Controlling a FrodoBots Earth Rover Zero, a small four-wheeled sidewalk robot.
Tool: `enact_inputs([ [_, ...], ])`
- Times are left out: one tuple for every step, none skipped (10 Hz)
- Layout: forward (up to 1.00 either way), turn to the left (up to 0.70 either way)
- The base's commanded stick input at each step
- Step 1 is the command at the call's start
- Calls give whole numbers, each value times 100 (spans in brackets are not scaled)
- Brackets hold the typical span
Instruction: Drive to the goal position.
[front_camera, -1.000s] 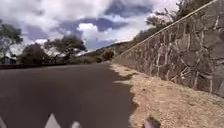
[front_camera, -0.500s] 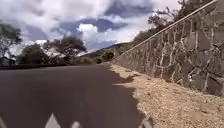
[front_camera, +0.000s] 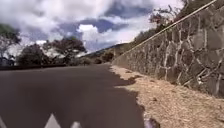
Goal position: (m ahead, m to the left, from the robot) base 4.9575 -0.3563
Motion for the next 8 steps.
enact_inputs([
  [50,0],
  [50,0],
  [50,0],
  [50,0],
  [50,0],
  [50,0],
  [50,0],
  [50,0],
])
